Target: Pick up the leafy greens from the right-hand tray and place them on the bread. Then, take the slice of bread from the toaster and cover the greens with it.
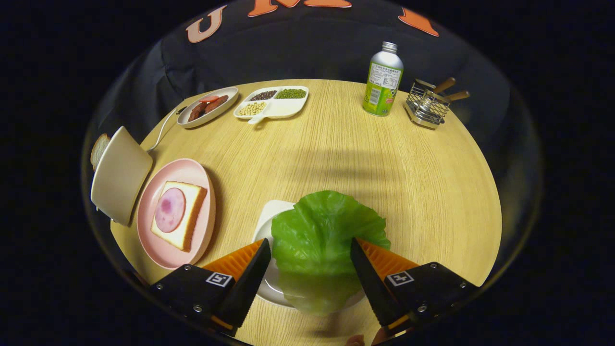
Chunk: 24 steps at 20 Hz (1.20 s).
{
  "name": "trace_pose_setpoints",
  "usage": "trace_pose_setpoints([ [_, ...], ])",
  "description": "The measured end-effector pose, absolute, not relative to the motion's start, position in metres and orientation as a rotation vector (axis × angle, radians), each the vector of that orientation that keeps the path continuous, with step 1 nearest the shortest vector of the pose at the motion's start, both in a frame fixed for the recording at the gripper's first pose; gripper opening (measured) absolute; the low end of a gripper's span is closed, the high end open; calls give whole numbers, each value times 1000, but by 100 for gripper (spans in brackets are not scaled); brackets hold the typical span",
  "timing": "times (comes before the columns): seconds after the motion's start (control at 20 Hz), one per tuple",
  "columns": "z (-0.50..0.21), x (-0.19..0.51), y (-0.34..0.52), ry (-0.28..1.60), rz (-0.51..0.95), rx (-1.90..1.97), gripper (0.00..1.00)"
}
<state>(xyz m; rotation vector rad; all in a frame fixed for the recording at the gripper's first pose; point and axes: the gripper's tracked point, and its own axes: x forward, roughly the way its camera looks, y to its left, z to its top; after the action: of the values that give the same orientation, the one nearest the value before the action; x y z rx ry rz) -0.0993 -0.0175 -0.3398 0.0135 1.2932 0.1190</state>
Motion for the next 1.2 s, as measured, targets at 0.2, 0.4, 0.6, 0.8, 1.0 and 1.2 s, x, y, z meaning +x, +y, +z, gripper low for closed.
trace_pose_setpoints([
  [0.2, -341, -97, -18, 1273, 131, -31, 99],
  [0.4, -344, -96, -17, 1271, 145, -37, 100],
  [0.6, -345, -98, -17, 1291, 107, -29, 76],
  [0.8, -344, -100, -20, 1307, 60, -19, 21],
  [1.0, -335, -108, -2, 1317, 110, 89, 7],
  [1.2, -310, -101, 14, 1241, 151, 132, 6],
])
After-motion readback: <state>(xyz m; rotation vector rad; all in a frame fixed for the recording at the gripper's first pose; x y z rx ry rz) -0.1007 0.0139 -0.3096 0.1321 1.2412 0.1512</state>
